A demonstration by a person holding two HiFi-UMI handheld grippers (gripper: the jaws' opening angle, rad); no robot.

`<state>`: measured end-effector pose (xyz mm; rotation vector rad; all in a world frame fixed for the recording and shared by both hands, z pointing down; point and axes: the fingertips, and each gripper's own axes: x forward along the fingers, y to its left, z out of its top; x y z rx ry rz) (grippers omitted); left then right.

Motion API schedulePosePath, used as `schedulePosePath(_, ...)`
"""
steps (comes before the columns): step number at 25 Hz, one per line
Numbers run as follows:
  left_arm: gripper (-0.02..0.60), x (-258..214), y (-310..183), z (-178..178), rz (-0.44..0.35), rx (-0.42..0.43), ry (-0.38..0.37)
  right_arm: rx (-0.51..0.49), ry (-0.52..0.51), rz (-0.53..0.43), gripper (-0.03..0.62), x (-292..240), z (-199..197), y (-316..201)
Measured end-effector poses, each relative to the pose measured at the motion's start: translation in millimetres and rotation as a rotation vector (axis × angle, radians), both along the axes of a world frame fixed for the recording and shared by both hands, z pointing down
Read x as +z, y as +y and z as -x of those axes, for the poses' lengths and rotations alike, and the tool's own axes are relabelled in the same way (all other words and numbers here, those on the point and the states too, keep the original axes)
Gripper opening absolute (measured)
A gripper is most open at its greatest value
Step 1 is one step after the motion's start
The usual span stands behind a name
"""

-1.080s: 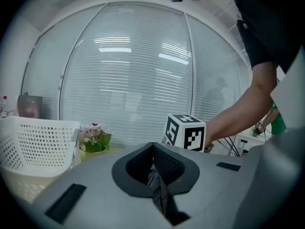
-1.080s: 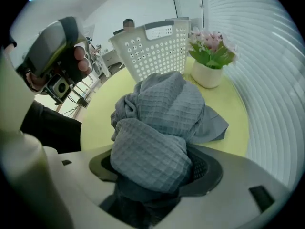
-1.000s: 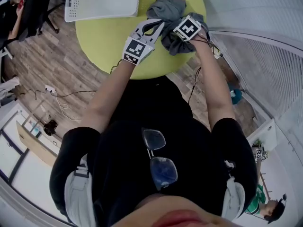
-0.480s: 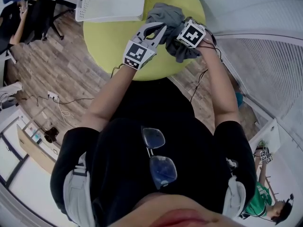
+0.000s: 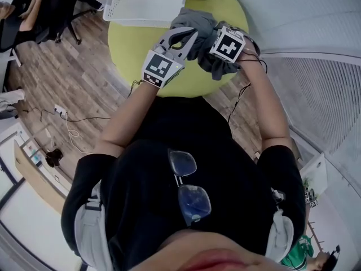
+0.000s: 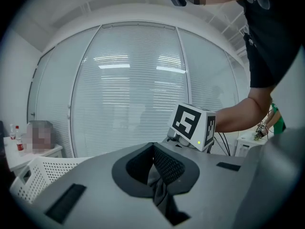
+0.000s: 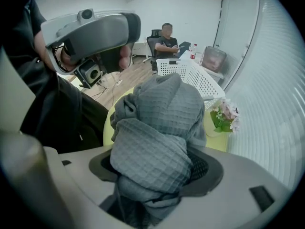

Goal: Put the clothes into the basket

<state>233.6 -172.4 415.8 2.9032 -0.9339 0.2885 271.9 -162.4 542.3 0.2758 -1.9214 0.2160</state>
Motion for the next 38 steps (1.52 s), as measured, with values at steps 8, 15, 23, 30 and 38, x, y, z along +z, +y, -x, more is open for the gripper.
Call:
schedulePosePath(8,0.010,-33,-11,32,-0.023,0.006,0.024,-0.050,0.028,-0.047,0.356,-47,31,-12)
schedulePosePath(15,0.011,-57,-6,40,-0.050,0.033,0.033,-0.065,0.030,-0.110,0.356,-80,38,-18)
schedulePosePath(23,0.011,-66,1,53,-0.095,0.027,0.018,-0.098,0.062,-0.184,0.356,-96,55,-23)
schedulePosePath(30,0.011,-64,-68,139,-0.083,-0.032,0.032,-0.150,0.103,-0.218,0.356,-99,136,-96)
schedulePosePath(38,0.009,-53,-107,188,-0.086,-0.111,0.036,-0.227,0.135,-0.322,0.356,-88,184,-139)
